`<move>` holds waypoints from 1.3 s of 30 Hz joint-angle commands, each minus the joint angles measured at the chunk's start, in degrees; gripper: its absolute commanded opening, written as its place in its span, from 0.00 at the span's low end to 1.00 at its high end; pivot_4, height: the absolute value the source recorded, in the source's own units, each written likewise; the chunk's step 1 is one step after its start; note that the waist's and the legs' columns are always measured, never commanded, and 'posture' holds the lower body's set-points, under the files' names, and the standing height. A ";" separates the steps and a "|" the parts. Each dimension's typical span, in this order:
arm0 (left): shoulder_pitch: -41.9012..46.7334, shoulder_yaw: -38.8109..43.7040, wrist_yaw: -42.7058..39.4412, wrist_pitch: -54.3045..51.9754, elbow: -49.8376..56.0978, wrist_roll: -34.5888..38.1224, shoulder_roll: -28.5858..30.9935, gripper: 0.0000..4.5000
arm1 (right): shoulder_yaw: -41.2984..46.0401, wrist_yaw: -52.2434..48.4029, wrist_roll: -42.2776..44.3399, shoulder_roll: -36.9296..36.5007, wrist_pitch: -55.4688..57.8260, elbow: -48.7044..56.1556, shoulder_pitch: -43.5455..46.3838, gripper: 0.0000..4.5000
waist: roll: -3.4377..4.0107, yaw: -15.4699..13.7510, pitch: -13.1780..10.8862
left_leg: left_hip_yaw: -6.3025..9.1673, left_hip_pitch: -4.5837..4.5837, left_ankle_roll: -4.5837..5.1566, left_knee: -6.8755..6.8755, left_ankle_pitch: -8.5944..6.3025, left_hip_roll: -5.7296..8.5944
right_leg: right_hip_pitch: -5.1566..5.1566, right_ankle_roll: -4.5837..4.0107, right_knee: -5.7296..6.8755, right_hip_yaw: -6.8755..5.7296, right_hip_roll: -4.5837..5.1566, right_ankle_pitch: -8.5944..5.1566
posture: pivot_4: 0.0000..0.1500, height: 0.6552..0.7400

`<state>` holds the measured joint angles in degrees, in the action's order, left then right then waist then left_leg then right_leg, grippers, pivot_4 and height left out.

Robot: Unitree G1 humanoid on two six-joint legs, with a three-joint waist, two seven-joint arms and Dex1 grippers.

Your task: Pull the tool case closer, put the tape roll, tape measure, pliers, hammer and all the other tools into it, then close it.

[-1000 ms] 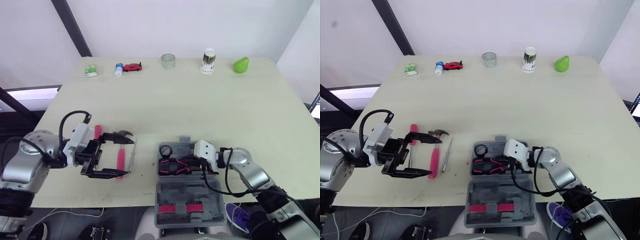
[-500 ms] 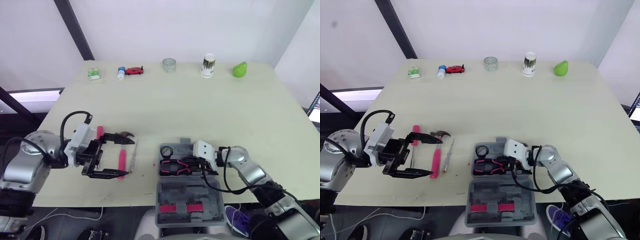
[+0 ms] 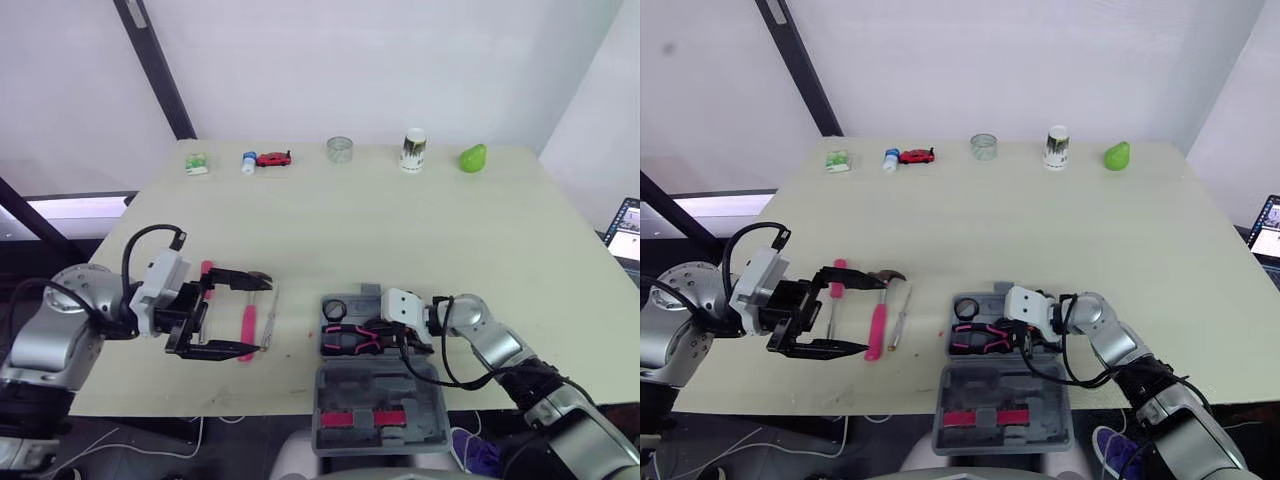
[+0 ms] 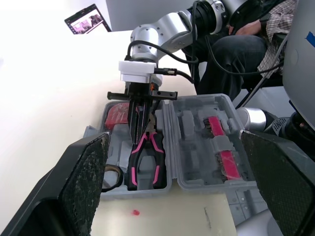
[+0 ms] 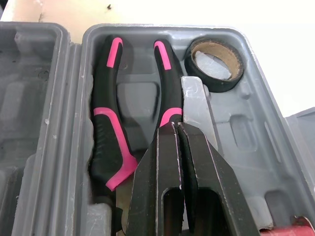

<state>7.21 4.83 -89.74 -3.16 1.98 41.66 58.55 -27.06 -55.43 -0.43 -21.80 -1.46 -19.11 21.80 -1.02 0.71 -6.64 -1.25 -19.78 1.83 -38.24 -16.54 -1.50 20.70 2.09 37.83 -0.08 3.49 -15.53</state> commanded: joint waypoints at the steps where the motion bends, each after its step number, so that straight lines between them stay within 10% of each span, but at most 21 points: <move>1: -0.33 2.53 -0.74 -1.67 1.93 0.99 -1.00 1.00 | 2.49 2.97 -0.56 -0.70 0.08 -1.95 -3.03 0.02 | 0.13 0.00 -0.26 | 0.00 -0.03 0.00 0.00 0.00 0.00 | 0.03 -0.02 0.00 -0.03 0.07 -0.01 | 1.00 1.00; 20: -15.58 23.34 15.35 -7.80 -0.03 1.69 -12.59 1.00 | 36.13 11.05 20.72 -6.64 5.05 30.84 -22.93 0.02 | 0.36 -0.30 -1.45 | 0.09 -3.09 0.07 -0.12 -0.03 0.25 | 2.75 0.31 0.01 -0.39 0.20 0.18 | 1.00 1.00; 30: -29.45 34.68 16.51 5.30 -20.79 -5.66 -17.65 1.00 | 62.08 11.97 29.52 -3.90 -1.69 23.77 -48.55 0.96 | 0.26 -0.08 -1.65 | 0.04 -2.48 0.07 -0.16 -0.01 0.17 | 2.30 0.18 0.10 -0.37 0.08 0.10 | 1.00 1.00; 39: -30.45 33.98 14.17 10.67 -27.29 -7.94 -17.95 1.00 | 65.82 11.01 30.02 -3.54 -4.32 16.34 -53.47 0.99 | 0.14 -0.06 -1.72 | -0.02 -2.01 0.07 -0.11 -0.03 0.08 | 1.98 0.06 0.04 -0.24 0.62 0.03 | 1.00 1.00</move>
<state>-22.99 38.34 -75.00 6.56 -26.46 33.66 40.20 37.11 -44.50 29.03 -24.37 -4.45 -3.31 -31.76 -0.88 0.65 -8.36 -1.27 -21.79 1.90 -38.34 -16.57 -1.43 22.68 2.14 37.87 -0.34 4.16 -15.49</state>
